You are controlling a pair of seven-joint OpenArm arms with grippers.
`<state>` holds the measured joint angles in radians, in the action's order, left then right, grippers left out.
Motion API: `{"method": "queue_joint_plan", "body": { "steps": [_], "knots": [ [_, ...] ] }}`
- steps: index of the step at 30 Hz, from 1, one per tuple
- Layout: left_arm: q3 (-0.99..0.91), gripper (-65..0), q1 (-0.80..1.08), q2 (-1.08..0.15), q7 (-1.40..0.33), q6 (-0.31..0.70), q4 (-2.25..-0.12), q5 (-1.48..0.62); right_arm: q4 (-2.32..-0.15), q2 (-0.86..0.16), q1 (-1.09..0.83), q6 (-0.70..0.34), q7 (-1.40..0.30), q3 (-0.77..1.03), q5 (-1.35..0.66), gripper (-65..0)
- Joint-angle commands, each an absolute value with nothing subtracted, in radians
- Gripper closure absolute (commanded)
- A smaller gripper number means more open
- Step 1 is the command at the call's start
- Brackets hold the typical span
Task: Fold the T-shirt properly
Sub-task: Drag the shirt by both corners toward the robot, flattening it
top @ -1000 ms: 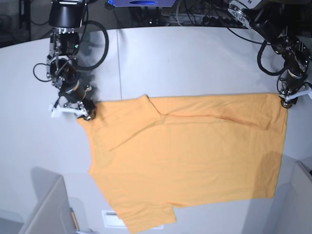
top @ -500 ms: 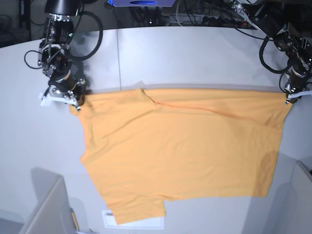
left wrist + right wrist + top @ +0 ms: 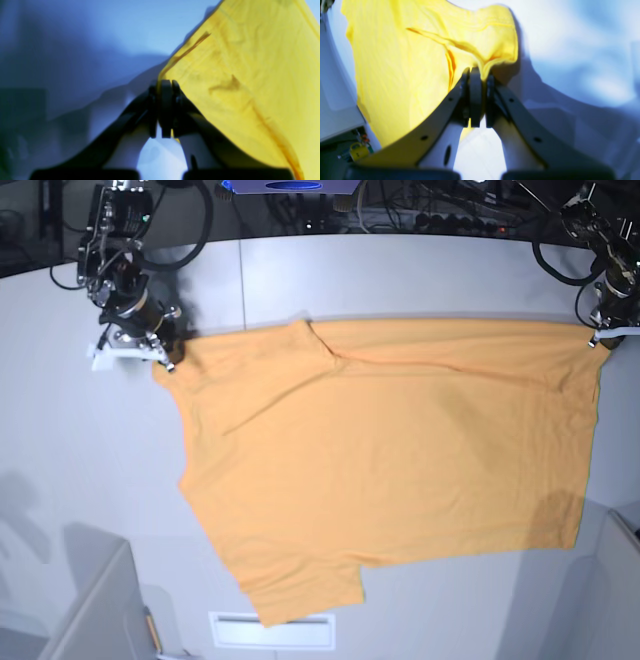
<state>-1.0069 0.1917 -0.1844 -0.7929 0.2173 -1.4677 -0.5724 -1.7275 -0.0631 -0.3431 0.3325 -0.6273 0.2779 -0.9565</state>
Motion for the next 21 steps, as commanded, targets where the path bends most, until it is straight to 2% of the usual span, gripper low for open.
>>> {"method": "queue_joint_plan", "body": {
  "steps": [1, 12, 21],
  "knots": [
    [-1.015, 0.0, 0.208, -0.206, -0.76, 0.22, -1.501, -0.576, -1.759, -0.074, -0.358, 0.328, -0.613, 0.286, -0.955, 0.0],
    [-1.017, 0.0, 0.369, -0.205, -0.76, 0.222, -1.578, -0.576, -1.857, -0.074, -0.539, 0.328, -0.613, 0.286, -0.955, 0.0],
    [-1.018, 0.0, 0.432, -0.205, -0.76, 0.222, -1.58, -0.576, -1.908, -0.073, -0.644, 0.328, -0.613, 0.285, -0.955, 0.0]
  ]
}}
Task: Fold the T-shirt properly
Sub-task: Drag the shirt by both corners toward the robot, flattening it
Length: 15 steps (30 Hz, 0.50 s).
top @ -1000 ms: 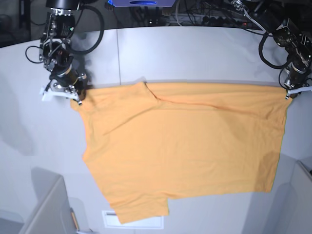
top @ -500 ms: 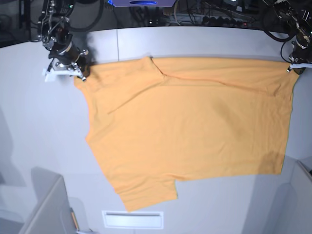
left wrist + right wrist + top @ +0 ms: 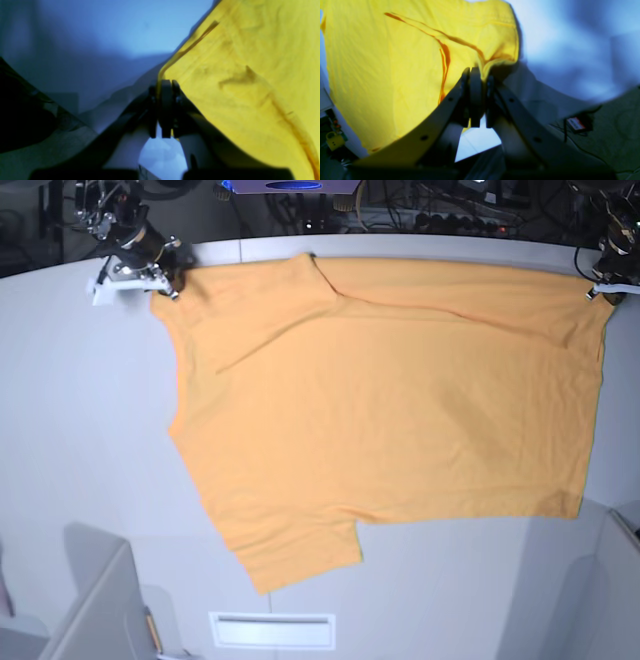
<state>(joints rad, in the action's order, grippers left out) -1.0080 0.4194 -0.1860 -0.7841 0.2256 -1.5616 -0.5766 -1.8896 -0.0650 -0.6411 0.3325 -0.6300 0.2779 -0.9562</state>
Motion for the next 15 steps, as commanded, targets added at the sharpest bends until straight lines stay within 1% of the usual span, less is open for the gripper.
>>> {"method": "queue_joint_plan", "body": {
  "steps": [1, 6, 15],
  "knots": [
    [-1.018, 0.0, 0.441, -0.205, -0.76, 0.222, -1.58, -0.576, -1.908, -0.073, -0.651, 0.328, -0.613, 0.286, -0.955, 0.0],
    [-1.018, 0.0, 0.473, -0.205, -0.76, 0.222, -1.577, -0.576, -1.908, -0.073, -0.682, 0.328, -0.613, 0.286, -0.955, 0.0],
    [-1.018, 0.0, 0.47, -0.177, -0.76, 0.223, -1.578, -0.576, -1.91, -0.073, -0.694, 0.328, -0.613, 0.283, -0.955, 0.0]
  ]
}}
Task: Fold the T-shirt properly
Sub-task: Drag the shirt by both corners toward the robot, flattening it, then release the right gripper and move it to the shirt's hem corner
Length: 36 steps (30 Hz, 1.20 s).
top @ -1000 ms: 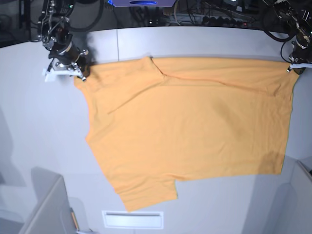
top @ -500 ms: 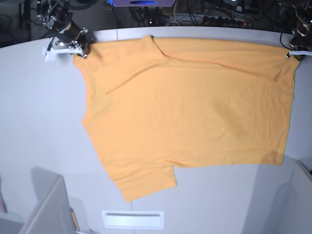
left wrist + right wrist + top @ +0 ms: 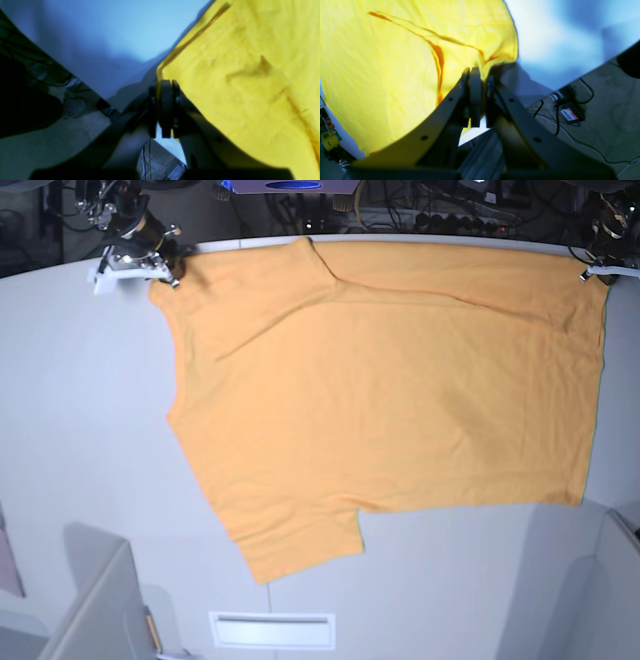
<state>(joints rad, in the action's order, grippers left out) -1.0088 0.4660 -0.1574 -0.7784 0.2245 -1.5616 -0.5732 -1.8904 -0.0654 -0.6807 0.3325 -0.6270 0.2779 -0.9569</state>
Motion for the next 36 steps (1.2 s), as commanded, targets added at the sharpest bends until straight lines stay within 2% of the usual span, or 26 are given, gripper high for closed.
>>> {"method": "queue_joint_plan", "body": {
  "steps": [1, 5, 6, 8, 9, 10, 14, 17, 21, 24, 29, 32, 34, 36],
  "knots": [
    [-1.018, 0.0, 0.467, -0.177, -0.76, 0.223, -1.578, -0.576, -1.91, -0.073, -0.7, 0.328, -0.613, 0.283, -0.955, 0.0],
    [-1.018, 0.0, 0.469, -0.179, -0.76, 0.223, -1.58, -0.576, -1.933, -0.071, -0.723, 0.328, -0.611, 0.286, -0.955, 0.0],
    [-1.018, 0.0, 0.469, -0.179, -0.76, 0.223, -1.58, -0.576, -1.943, -0.071, -0.728, 0.329, -0.61, 0.286, -0.955, -1.7],
    [-1.018, -0.5, 0.47, -0.179, -0.76, 0.223, -1.58, -0.576, -1.962, -0.071, -0.73, 0.329, -0.608, 0.286, -0.955, -20.1],
    [-1.018, -6.1, 0.47, -0.179, -0.76, 0.223, -1.58, -0.576, -1.965, -0.071, -0.73, 0.329, -0.608, 0.286, -0.955, -26.9],
    [-1.02, -10.4, 0.47, -0.177, -0.76, 0.223, -1.58, -0.576, -1.966, -0.071, -0.73, 0.329, -0.607, 0.286, -0.955, -29.9],
    [-1.087, -31.3, 0.47, -0.165, -0.762, 0.223, -1.627, -0.576, -1.982, -0.071, -0.722, 0.329, -0.607, 0.295, -0.955, -28.2],
    [-1.191, -42.9, 0.464, -0.128, -0.762, 0.223, -1.704, -0.576, -2.005, -0.071, -0.711, 0.329, -0.607, 0.346, -0.955, -27.6],
    [-1.23, -49.9, 0.45, -0.128, -0.762, 0.222, -1.778, -0.576, -2.005, -0.081, -0.644, 0.329, -0.613, 0.409, -0.954, -27.9],
    [-1.231, -49.5, 0.426, -0.13, -0.762, 0.217, -1.819, -0.575, -1.998, -0.11, -0.565, 0.329, -0.615, 0.441, -0.951, -29.0],
    [-1.218, -49.4, 0.352, -0.14, -0.771, 0.219, -1.83, -0.57, -1.926, -0.179, -0.387, 0.325, -0.615, 0.398, -0.951, -31.7],
    [-1.173, -48.5, 0.303, -0.18, -0.877, 0.219, -1.827, -0.568, -1.822, -0.217, -0.278, 0.323, -0.615, 0.337, -0.951, -32.9],
    [-1.136, -42.9, 0.263, -0.211, -0.969, 0.219, -1.827, -0.568, -1.742, -0.236, -0.193, 0.323, -0.615, 0.288, -0.951, -32.7],
    [-1.102, -33.4, 0.228, -0.239, -1.035, 0.219, -1.825, -0.568, -1.659, -0.251, -0.108, 0.321, -0.615, 0.24, -0.951, -32.7]
  ]
}}
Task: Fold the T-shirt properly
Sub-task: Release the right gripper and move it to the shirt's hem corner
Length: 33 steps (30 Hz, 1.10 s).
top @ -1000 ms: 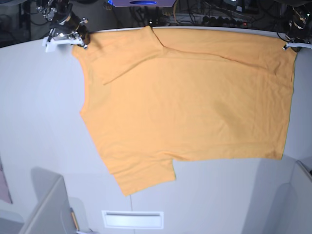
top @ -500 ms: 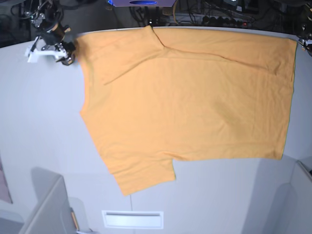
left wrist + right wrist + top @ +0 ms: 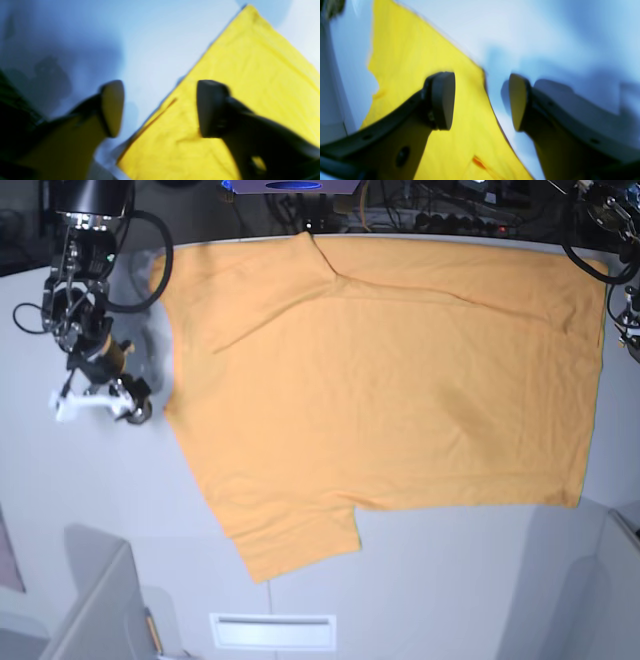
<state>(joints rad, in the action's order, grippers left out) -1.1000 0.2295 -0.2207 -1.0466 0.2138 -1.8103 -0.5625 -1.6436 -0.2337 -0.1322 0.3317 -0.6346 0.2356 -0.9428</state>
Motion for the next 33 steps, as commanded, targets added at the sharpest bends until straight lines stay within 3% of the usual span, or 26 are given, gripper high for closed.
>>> {"method": "queue_joint_plan", "body": {
  "steps": [1, 5, 6, 9, 19, 24, 28, 33],
  "knots": [
    [-1.092, -28.3, 0.213, -0.245, -1.055, 0.219, -1.825, -0.568, -1.618, -0.257, -0.067, 0.321, -0.615, 0.217, -0.951, -32.9],
    [-1.052, -3.6, 0.174, -0.26, -1.07, 0.216, -1.825, -0.568, -1.437, -0.297, 0.107, 0.321, -0.615, 0.119, -0.949, -32.9],
    [-1.046, 0.0, 0.171, -0.266, -1.07, 0.216, -1.825, -0.568, -1.395, -0.306, 0.145, 0.321, -0.615, 0.097, -0.949, -32.9],
    [-1.032, 0.0, 0.171, -0.272, -1.067, 0.216, -1.825, -0.568, -1.248, -0.331, 0.278, 0.285, -0.61, 0.01, -0.949, -32.9],
    [-1.04, 0.0, 0.197, -0.275, -1.069, 0.217, -1.825, -0.568, -0.558, -0.311, 0.657, -0.027, -0.547, -0.116, -0.949, -33.2],
    [-1.04, 0.0, 0.191, -0.286, -1.069, 0.219, -1.824, -0.568, -0.297, -0.248, 0.771, -0.128, -0.433, -0.265, -0.949, -39.2],
    [-1.04, 0.0, 0.188, -0.288, -1.069, 0.219, -1.824, -0.568, -0.188, -0.183, 0.814, -0.193, -0.369, -0.346, -0.949, -39.2],
    [-1.04, 0.0, 0.194, -0.302, -1.069, 0.219, -1.822, -0.568, -0.182, -0.139, 0.822, -0.191, -0.346, -0.369, -0.949, -39.0]
  ]
}}
